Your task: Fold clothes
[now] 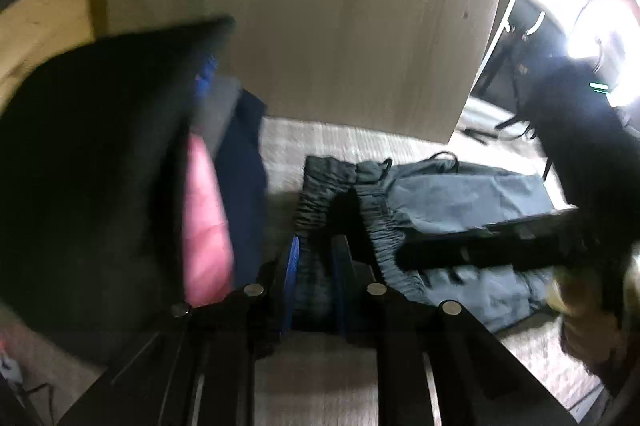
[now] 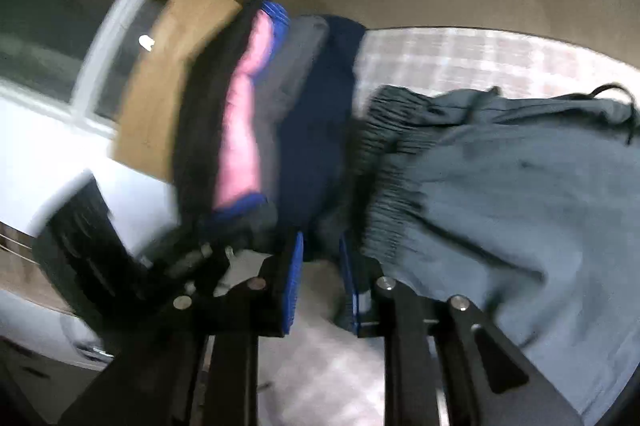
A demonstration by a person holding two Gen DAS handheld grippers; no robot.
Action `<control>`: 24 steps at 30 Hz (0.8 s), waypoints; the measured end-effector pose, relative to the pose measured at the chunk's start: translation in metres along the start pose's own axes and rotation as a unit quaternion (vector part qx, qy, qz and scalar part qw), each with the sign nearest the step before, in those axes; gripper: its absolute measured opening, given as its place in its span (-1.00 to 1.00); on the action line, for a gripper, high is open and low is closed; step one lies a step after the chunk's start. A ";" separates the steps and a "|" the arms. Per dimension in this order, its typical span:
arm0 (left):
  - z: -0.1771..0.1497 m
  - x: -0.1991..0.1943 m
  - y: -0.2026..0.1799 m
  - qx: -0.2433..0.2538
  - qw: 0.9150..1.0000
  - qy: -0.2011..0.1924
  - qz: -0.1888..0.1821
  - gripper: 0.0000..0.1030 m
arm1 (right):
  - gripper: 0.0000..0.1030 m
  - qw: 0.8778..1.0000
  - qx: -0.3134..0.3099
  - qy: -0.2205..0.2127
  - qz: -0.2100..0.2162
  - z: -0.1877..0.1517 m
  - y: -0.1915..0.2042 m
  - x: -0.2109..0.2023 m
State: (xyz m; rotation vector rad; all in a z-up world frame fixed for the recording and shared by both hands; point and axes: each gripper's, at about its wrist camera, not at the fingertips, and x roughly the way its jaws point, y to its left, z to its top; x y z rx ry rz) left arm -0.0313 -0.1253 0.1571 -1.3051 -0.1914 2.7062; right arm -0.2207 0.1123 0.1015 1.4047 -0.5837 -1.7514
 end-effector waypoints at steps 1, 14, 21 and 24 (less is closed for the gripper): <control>-0.001 -0.007 -0.003 0.007 1.000 -0.006 -0.008 -0.68 | -0.39 1.000 -0.005 -0.023 -0.002 -0.001 -0.001 -0.018; -0.014 0.085 -0.088 0.159 0.986 0.055 -0.001 -0.68 | -0.28 0.945 0.119 -0.172 -0.253 -0.120 -0.157 -0.255; -0.009 0.036 -0.136 0.163 0.986 -0.002 -0.014 -0.38 | -0.23 0.928 0.169 -0.228 -0.242 -0.158 -0.200 -0.339; -0.032 0.015 -0.218 0.218 0.969 -0.002 -0.117 -0.35 | -0.23 0.933 0.164 -0.219 -0.234 -0.159 -0.209 -0.346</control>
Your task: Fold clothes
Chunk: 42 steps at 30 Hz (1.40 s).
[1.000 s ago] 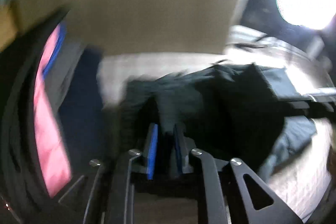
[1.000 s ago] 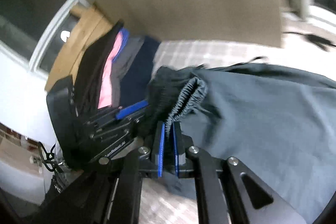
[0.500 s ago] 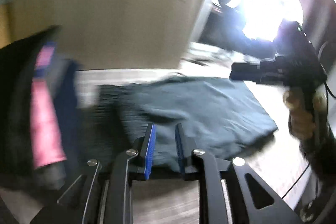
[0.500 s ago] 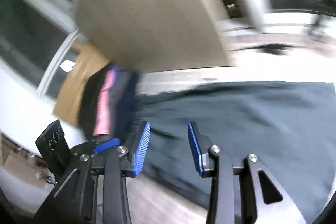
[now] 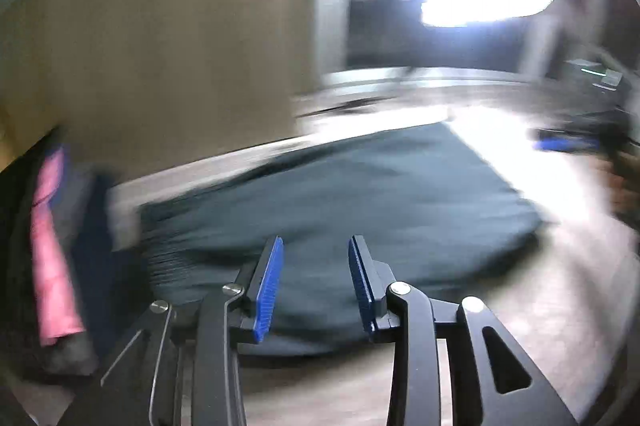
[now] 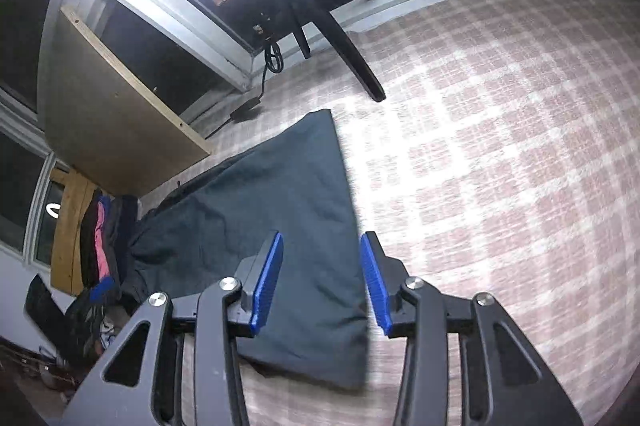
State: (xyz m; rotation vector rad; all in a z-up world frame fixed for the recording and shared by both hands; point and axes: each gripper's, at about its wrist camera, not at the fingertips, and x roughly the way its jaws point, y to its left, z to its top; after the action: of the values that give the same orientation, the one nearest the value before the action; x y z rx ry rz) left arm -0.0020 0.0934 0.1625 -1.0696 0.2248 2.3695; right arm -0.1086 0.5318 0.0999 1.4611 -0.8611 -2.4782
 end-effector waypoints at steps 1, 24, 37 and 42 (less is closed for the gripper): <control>0.002 0.005 -0.026 0.015 0.999 0.004 -0.033 -0.34 | -0.23 1.000 -0.002 0.002 0.003 0.001 -0.001 0.003; 0.016 0.175 -0.207 0.168 0.983 0.066 0.030 -0.29 | -0.10 0.989 -0.046 0.064 0.125 0.079 -0.017 0.133; 0.061 0.138 -0.173 0.059 0.995 0.030 -0.069 -0.91 | -0.95 0.981 0.042 0.009 0.189 0.080 -0.036 0.095; 0.073 0.103 -0.209 0.057 0.989 -0.005 -0.134 -0.91 | -0.95 0.984 0.050 -0.041 0.169 0.071 -0.051 0.017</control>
State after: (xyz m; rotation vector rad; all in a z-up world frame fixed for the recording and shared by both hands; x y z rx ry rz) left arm 0.0045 0.3368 0.1487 -0.9680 0.1963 2.0960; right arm -0.1690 0.5957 0.0853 1.1331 -1.1567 -2.2818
